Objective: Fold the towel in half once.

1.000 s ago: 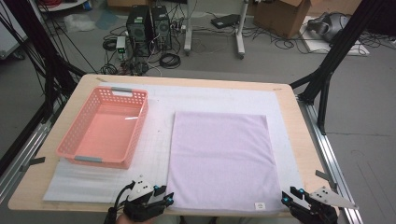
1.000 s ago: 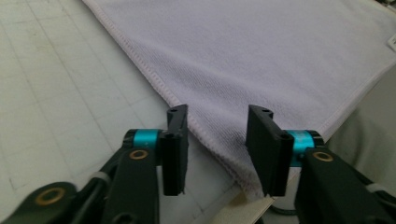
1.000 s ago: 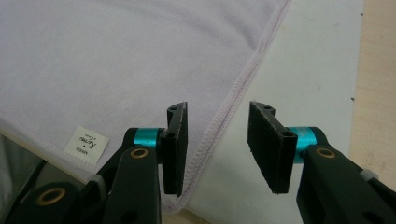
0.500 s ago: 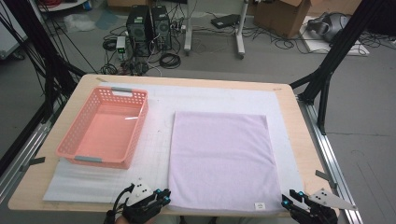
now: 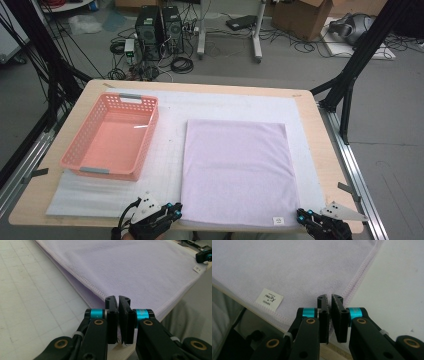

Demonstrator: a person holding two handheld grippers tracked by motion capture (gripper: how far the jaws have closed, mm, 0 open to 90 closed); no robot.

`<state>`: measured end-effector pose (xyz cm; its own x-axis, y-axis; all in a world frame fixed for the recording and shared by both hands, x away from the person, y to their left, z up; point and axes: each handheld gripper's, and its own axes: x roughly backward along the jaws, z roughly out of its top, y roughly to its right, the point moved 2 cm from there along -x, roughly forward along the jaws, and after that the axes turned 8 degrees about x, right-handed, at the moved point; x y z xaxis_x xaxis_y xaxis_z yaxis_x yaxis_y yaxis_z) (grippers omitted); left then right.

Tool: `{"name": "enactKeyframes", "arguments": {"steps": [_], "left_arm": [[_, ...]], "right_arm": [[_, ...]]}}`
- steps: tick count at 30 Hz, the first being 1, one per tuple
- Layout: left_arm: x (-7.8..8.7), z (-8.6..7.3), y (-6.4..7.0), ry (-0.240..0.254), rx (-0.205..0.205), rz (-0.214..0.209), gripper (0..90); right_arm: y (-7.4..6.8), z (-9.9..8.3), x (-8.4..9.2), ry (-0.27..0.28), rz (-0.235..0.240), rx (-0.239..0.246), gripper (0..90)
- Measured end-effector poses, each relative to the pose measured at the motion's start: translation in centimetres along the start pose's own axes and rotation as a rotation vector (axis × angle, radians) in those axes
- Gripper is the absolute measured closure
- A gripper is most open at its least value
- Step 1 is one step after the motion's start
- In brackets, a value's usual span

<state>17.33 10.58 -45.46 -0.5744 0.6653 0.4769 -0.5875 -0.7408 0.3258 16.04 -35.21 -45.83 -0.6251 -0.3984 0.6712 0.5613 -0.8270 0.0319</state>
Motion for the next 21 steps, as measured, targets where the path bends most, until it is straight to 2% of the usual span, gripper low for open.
{"name": "enactKeyframes", "arguments": {"steps": [2,11,21], "left_arm": [[0.1,0.0,0.0,0.003,0.009,-0.004,85.5],[0.9,-0.1,0.0,0.017,0.027,-0.012,85.7],[1.7,-1.2,0.4,-0.004,0.028,-0.015,85.6]], "right_arm": [[-0.1,0.1,0.0,-0.003,-0.004,0.015,86.4],[0.0,0.3,1.1,0.017,0.003,-0.006,87.6],[-0.6,0.0,2.4,0.016,0.012,0.001,87.8]]}}
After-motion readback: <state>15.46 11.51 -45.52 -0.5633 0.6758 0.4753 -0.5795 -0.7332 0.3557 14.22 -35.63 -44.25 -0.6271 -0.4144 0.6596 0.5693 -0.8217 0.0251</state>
